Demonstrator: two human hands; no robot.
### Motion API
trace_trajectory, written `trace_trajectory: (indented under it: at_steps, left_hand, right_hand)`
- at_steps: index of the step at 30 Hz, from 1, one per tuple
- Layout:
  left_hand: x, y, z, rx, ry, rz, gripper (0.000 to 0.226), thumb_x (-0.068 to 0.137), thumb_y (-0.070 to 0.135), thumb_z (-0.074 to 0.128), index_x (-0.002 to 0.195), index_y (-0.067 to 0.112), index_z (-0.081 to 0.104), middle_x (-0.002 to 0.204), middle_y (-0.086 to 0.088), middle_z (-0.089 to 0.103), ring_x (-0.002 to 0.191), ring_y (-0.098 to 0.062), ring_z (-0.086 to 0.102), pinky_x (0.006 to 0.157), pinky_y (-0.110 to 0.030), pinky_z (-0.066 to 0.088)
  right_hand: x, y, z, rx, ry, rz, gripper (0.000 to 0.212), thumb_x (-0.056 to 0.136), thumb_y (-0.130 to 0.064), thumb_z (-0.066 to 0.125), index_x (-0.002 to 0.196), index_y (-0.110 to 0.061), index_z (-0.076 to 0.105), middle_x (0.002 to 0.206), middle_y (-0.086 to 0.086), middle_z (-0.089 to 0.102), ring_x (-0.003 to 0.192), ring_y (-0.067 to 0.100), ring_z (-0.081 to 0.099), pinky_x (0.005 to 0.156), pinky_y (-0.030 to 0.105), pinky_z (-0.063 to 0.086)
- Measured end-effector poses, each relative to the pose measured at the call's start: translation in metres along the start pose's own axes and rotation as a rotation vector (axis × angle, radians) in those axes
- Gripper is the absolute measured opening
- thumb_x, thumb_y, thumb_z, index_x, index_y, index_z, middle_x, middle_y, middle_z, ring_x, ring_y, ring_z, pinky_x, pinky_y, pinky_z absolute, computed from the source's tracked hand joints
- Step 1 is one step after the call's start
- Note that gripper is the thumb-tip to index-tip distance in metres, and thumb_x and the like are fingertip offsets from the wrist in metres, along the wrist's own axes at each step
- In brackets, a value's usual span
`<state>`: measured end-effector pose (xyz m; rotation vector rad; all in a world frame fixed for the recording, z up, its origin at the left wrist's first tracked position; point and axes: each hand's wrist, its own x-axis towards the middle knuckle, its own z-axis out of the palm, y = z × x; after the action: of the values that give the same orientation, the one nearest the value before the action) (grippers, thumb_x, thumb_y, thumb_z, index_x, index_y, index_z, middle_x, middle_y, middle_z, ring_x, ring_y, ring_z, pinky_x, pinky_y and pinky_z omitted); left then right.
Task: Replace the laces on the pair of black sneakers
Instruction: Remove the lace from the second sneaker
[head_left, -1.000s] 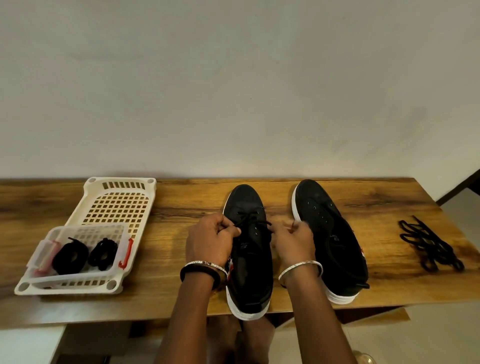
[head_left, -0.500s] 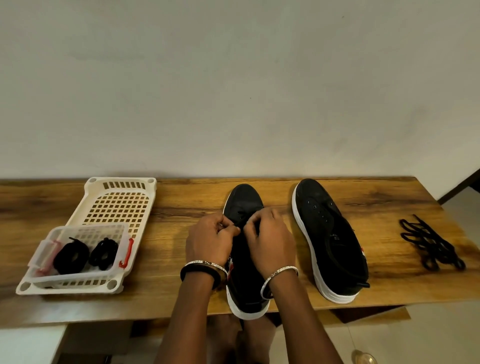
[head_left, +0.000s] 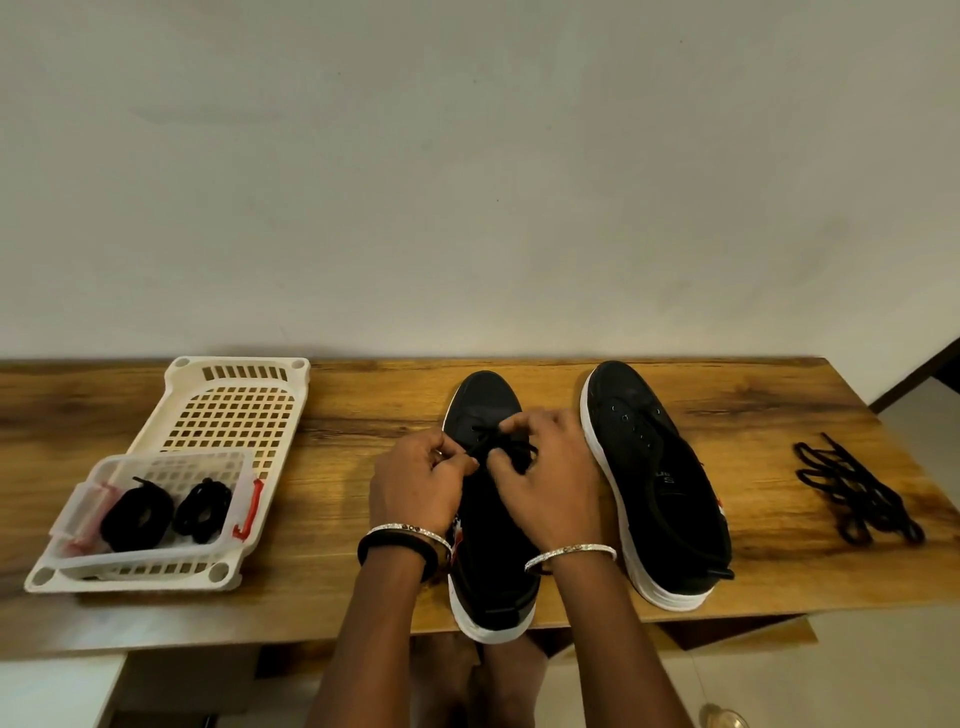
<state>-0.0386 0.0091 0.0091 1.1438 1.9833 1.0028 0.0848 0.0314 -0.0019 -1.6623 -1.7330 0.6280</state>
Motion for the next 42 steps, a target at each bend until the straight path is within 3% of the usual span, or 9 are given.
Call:
trace_trajectory:
  at_steps: [2, 9, 15, 18, 24, 28, 34, 40, 42]
  left_hand:
    - [0.001, -0.001, 0.000, 0.009, -0.004, 0.001, 0.016, 0.077, 0.018, 0.075, 0.065, 0.024, 0.068, 0.062, 0.006, 0.065, 0.060, -0.012, 0.060, 0.054, -0.026, 0.040]
    - [0.000, -0.001, 0.001, -0.009, -0.005, 0.003, 0.016, 0.078, 0.016, 0.076, 0.066, 0.023, 0.068, 0.066, 0.005, 0.067, 0.065, -0.013, 0.062, 0.058, -0.026, 0.044]
    - [0.000, -0.001, 0.000, -0.021, -0.005, -0.008, 0.015, 0.077, 0.017, 0.078, 0.068, 0.024, 0.069, 0.068, 0.005, 0.068, 0.066, -0.012, 0.063, 0.056, -0.024, 0.041]
    - [0.000, -0.001, -0.001, -0.027, -0.011, -0.005, 0.014, 0.078, 0.017, 0.077, 0.068, 0.022, 0.069, 0.068, 0.005, 0.068, 0.066, -0.012, 0.063, 0.057, -0.023, 0.041]
    - [0.000, -0.001, 0.001, -0.033, -0.003, -0.014, 0.014, 0.077, 0.017, 0.077, 0.067, 0.021, 0.069, 0.068, 0.005, 0.067, 0.067, -0.011, 0.062, 0.057, -0.023, 0.039]
    - [0.000, -0.002, 0.001, -0.014, -0.008, -0.005, 0.013, 0.078, 0.017, 0.075, 0.069, 0.023, 0.069, 0.068, 0.006, 0.067, 0.067, -0.010, 0.063, 0.058, -0.026, 0.043]
    - [0.001, -0.004, 0.003, -0.038, 0.018, -0.003, 0.014, 0.078, 0.015, 0.077, 0.077, 0.025, 0.068, 0.067, 0.001, 0.068, 0.065, -0.016, 0.065, 0.058, -0.030, 0.050]
    - [0.003, -0.008, 0.006, -0.021, 0.032, 0.042, 0.014, 0.080, 0.012, 0.073, 0.082, 0.025, 0.069, 0.065, 0.005, 0.067, 0.062, -0.011, 0.064, 0.059, -0.027, 0.048]
    - [0.003, -0.008, 0.009, 0.044, 0.055, 0.076, 0.012, 0.084, 0.015, 0.071, 0.084, 0.027, 0.069, 0.064, 0.008, 0.065, 0.060, -0.008, 0.062, 0.055, -0.025, 0.046]
  right_hand:
    - [-0.002, -0.002, 0.006, -0.126, -0.090, -0.051, 0.025, 0.086, -0.031, 0.070, 0.111, -0.028, 0.064, 0.114, -0.010, 0.051, 0.100, 0.007, 0.053, 0.079, 0.023, 0.048]
    - [-0.003, -0.002, 0.016, -0.241, -0.009, -0.051, 0.012, 0.098, -0.029, 0.054, 0.099, -0.020, 0.063, 0.103, -0.005, 0.055, 0.093, 0.012, 0.054, 0.071, 0.024, 0.041]
    - [0.007, 0.010, 0.005, 0.489, 0.184, 0.521, 0.018, 0.096, -0.020, 0.048, 0.093, -0.008, 0.061, 0.081, 0.004, 0.067, 0.074, 0.023, 0.063, 0.067, 0.036, 0.049]
    - [0.006, 0.021, -0.001, 0.377, 0.096, 0.697, 0.022, 0.089, -0.029, 0.053, 0.090, -0.010, 0.065, 0.079, 0.007, 0.069, 0.070, 0.025, 0.064, 0.066, 0.041, 0.053]
    - [0.000, 0.003, -0.008, 0.070, 0.235, 0.263, 0.025, 0.089, -0.024, 0.066, 0.110, -0.024, 0.053, 0.113, -0.006, 0.046, 0.073, 0.001, 0.047, 0.057, 0.017, 0.034]
    - [-0.001, 0.002, 0.003, 0.016, -0.059, 0.054, 0.024, 0.082, -0.032, 0.073, 0.103, -0.029, 0.062, 0.109, -0.010, 0.057, 0.096, 0.004, 0.056, 0.083, 0.026, 0.051]
    - [-0.001, 0.008, -0.002, -0.147, -0.171, 0.042, 0.049, 0.070, -0.045, 0.079, 0.112, -0.031, 0.058, 0.116, -0.011, 0.051, 0.105, 0.009, 0.055, 0.087, 0.030, 0.054]
    - [0.001, 0.011, -0.006, 0.075, -0.027, 0.186, 0.004, 0.084, -0.021, 0.069, 0.087, -0.024, 0.068, 0.088, -0.009, 0.067, 0.080, 0.010, 0.063, 0.071, 0.028, 0.052]
    - [0.002, 0.013, -0.006, 0.162, -0.006, 0.260, 0.009, 0.084, -0.017, 0.066, 0.078, -0.023, 0.069, 0.078, -0.006, 0.069, 0.075, 0.011, 0.064, 0.069, 0.031, 0.052]
